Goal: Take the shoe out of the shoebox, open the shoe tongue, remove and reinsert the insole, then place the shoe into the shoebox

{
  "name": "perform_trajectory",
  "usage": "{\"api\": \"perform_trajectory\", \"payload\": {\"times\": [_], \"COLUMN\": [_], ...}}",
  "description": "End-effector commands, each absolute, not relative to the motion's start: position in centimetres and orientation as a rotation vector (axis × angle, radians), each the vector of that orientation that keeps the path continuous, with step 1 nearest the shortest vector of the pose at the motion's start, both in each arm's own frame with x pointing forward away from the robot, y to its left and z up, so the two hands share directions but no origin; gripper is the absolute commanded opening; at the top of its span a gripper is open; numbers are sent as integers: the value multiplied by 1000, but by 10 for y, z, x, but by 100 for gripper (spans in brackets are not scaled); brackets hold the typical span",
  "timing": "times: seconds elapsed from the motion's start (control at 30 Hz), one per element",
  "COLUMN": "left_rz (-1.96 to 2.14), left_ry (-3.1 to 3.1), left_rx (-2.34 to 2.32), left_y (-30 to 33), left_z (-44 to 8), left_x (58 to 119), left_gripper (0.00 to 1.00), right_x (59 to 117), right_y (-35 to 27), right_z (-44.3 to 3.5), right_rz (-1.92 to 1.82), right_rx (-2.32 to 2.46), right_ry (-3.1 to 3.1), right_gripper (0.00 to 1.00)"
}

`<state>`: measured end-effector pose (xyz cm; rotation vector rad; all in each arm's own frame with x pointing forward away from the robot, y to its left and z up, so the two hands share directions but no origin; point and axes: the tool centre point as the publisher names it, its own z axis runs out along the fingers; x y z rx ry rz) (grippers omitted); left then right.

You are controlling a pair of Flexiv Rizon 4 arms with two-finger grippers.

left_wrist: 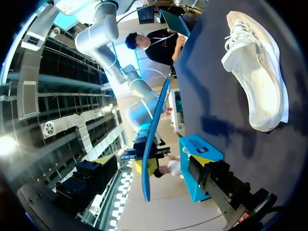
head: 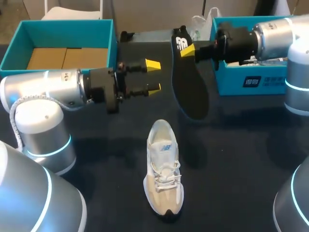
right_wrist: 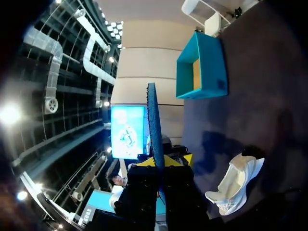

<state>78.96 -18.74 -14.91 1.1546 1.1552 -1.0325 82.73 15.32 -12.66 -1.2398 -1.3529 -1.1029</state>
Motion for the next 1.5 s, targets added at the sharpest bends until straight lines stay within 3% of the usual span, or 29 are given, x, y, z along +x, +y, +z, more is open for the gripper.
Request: {"api": "perform_trajectory", "payload": {"times": [0.03, 0.67, 0.73, 0.77, 0.9, 0.93, 1.0, 1.5], "left_rz": [-1027, -1049, -1050, -1048, -1043, -1044, -1045, -1029], "left_ry": [1189, 1206, 1200, 1193, 1182, 1181, 1178, 1188], "left_rx": [1159, 1155, 1149, 1151, 1154, 1152, 1152, 1155], "left_y": [-197, -242, -244, -245, -249, -250, -251, -257], "left_z": [-146, -138, -134, -133, -129, -128, -127, -129], "left_x": [793, 785, 784, 783, 782, 782, 781, 785], "left_gripper": [100, 98, 71, 63, 56, 47, 40, 24], "right_x": [829, 829, 829, 829, 829, 829, 829, 829], "right_y": [156, 156, 156, 156, 156, 156, 156, 156], "right_z": [-123, -123, -123, -123, -123, -123, -123, -123], "right_rz": [-1087, -1087, -1087, -1087, -1087, -1087, -1087, -1087], "right_rx": [-1252, -1252, -1252, -1252, -1252, -1252, -1252, -1252], "right_ry": [-1363, -1363, -1363, -1363, -1363, -1363, -1363, -1363], "right_gripper": [0, 0, 0, 0, 0, 0, 0, 0]}}
